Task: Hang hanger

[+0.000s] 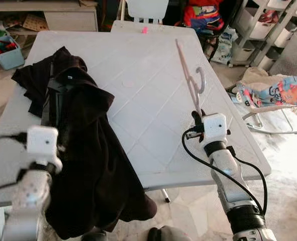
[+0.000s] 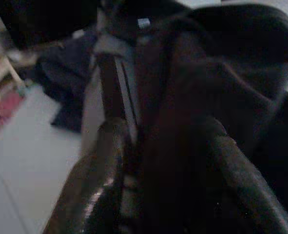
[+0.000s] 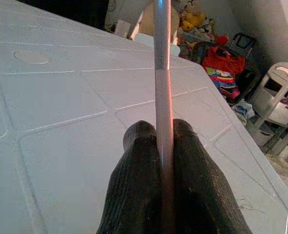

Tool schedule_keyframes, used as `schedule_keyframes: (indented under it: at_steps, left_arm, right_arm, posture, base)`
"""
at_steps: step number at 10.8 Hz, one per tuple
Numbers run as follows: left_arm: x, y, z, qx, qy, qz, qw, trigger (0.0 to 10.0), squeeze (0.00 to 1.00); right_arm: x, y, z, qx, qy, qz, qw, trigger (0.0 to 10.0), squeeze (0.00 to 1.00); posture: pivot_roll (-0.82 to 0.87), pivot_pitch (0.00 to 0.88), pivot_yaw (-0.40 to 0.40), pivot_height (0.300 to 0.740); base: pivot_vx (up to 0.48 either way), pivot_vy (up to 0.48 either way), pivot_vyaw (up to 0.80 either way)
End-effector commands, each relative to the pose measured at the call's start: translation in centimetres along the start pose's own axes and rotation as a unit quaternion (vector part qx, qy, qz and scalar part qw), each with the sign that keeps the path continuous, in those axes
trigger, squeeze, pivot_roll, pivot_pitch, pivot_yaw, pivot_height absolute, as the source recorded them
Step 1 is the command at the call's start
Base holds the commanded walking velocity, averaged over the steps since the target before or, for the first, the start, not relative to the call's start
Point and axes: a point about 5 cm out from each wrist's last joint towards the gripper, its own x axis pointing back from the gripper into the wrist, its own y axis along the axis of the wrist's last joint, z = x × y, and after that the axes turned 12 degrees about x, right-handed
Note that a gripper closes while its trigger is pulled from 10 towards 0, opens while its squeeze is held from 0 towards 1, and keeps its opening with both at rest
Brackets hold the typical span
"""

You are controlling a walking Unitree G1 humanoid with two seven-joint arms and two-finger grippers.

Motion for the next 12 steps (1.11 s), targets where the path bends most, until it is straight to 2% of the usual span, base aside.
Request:
schedule_keyframes:
  at_steps: [1,2,3,4,5,6,7,8,9,10,11,12]
  left_arm:
    - [0.2,0.3,-0.6,0.018,-0.010,0.008,1.000,10.0,1.00]
    - [0.6,-0.1,-1.5,0.080,-0.029,0.078,0.993,10.0,1.00]
    - [0.8,-0.2,-2.1,0.091,-0.050,0.101,0.989,10.0,1.00]
    - [1.0,0.7,-3.2,0.106,-0.101,0.096,0.985,10.0,1.00]
    - [1.8,0.6,-4.1,0.117,-0.162,0.132,0.971,10.0,1.00]
    - [2.3,0.2,-3.9,0.108,-0.177,0.174,0.963,10.0,1.00]
    - [2.5,-0.2,-3.3,0.101,-0.163,0.206,0.960,10.0,1.00]
    - [2.5,-0.2,-2.7,0.072,-0.133,0.216,0.965,10.0,1.00]
    - [2.2,0.4,-1.9,0.039,-0.090,0.201,0.975,10.0,1.00]
    - [1.2,2.6,-1.3,0.011,-0.052,0.138,0.989,10.0,1.00]
    - [0.7,3.8,-0.9,0.007,-0.032,0.103,0.994,10.0,1.00]
    - [0.4,4.6,-0.1,-0.015,-0.005,0.080,0.997,10.0,1.00]
  right_arm:
    - [0.7,-1.8,1.1,-0.015,0.021,0.045,0.999,10.0,0.00]
    - [0.6,-1.9,1.0,-0.012,0.021,0.044,0.999,10.0,0.00]
    - [0.6,-1.8,1.0,-0.011,0.020,0.043,0.999,10.0,0.00]
    - [0.4,-1.7,1.1,-0.010,0.020,0.041,0.999,10.0,0.00]
    - [0.3,-1.6,1.2,-0.008,0.023,0.038,0.999,10.0,0.00]
    - [0.3,-1.5,1.3,-0.005,0.026,0.035,0.999,10.0,0.00]
    - [0.3,-1.6,1.3,-0.003,0.027,0.035,0.999,10.0,0.00]
    - [0.2,-1.6,1.2,-0.002,0.027,0.035,0.999,10.0,0.00]
    - [0.2,-1.6,1.2,-0.001,0.027,0.035,0.999,10.0,0.00]
    - [0.2,-1.6,1.3,-0.001,0.028,0.035,0.999,10.0,0.00]
    - [0.1,-1.6,1.5,-0.001,0.030,0.035,0.999,10.0,0.00]
    - [0.0,-1.5,1.7,-0.002,0.033,0.033,0.999,10.0,0.00]
  posture:
    - [0.09,0.087,-0.067,0.740]
    - [0.09,0.088,-0.068,0.740]
    - [0.09,0.088,-0.068,0.740]
    - [0.09,0.088,-0.069,0.740]
    - [0.09,0.088,-0.069,0.740]
    - [0.09,0.088,-0.072,0.740]
    - [0.09,0.090,-0.073,0.740]
    - [0.10,0.091,-0.074,0.740]
    - [0.10,0.091,-0.076,0.740]
    - [0.10,0.093,-0.078,0.740]
    - [0.11,0.091,-0.079,0.740]
    - [0.11,0.091,-0.076,0.740]
  base:
    - [0.000,0.000,0.00]
    - [0.000,0.000,0.00]
    - [0.000,0.000,0.00]
    - [0.000,0.000,0.00]
    - [0.000,0.000,0.00]
    - [0.000,0.000,0.00]
    - [0.000,0.000,0.00]
    - [0.000,0.000,0.00]
    - [0.000,0.000,0.00]
    - [0.000,0.000,0.00]
    - [0.000,0.000,0.00]
    - [0.000,0.000,0.00]
